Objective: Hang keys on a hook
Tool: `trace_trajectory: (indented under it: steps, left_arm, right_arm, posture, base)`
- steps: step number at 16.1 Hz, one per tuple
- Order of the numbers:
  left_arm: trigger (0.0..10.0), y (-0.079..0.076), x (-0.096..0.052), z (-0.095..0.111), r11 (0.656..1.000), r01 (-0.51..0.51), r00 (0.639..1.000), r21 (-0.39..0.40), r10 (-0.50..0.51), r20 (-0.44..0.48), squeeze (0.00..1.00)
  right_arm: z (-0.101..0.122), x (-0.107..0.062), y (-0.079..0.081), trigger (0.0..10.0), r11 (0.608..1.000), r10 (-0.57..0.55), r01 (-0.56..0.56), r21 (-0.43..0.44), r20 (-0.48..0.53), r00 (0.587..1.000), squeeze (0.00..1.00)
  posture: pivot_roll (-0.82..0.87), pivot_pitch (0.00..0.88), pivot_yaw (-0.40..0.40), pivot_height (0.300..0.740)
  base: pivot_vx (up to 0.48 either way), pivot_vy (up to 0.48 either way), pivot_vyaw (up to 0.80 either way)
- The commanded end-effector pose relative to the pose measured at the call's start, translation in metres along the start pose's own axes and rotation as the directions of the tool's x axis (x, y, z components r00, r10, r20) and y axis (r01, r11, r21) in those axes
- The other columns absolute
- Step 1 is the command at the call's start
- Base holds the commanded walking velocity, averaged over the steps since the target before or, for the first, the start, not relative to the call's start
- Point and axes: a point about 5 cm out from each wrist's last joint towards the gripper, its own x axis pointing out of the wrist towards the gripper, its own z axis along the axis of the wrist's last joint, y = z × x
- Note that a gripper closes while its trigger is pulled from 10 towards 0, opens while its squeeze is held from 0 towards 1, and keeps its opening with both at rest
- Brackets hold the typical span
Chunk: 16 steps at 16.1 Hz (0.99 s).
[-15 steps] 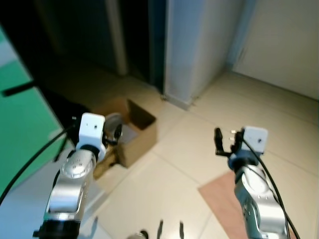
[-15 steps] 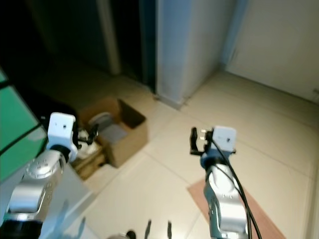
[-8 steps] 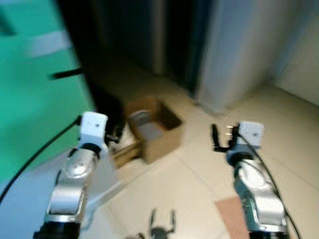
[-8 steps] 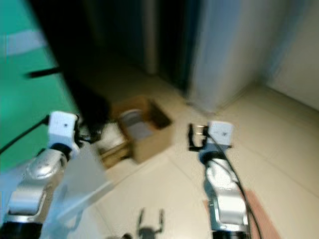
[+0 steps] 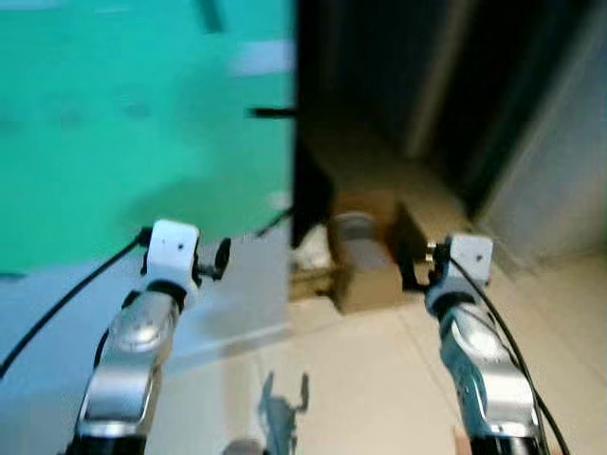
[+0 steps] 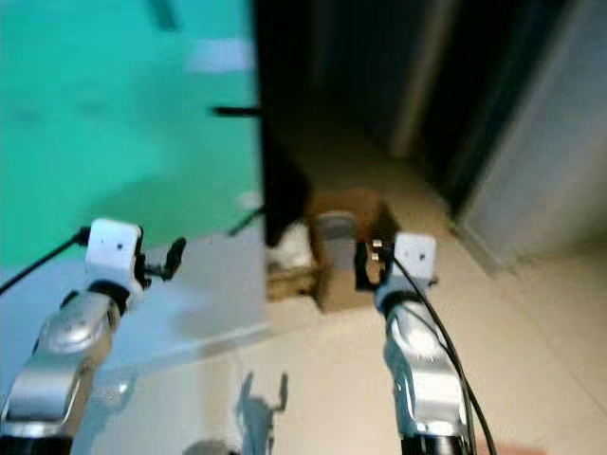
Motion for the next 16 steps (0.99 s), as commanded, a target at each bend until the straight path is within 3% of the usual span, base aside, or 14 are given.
trace_trajectory:
  steps: [1,16]
  left_arm:
    - [10.0,0.003,0.000,0.007,1.000,-0.019,1.000,0.005,0.019,0.019,0.00]
    - [10.0,0.002,0.011,0.009,0.999,0.030,0.999,0.018,-0.031,0.017,0.00]
  right_arm:
    - [0.002,0.001,0.002,10.0,1.000,0.014,-0.015,0.014,0.006,1.000,1.00]
    - [0.001,-0.002,-0.001,10.0,0.998,-0.020,0.019,0.058,0.011,1.000,1.00]
  posture:
    - [0.01,0.000,-0.054,0.740]
    - [-0.01,0.000,0.004,0.740]
  base:
    - [0.000,0.000,0.80]
    - [0.000,0.000,0.80]
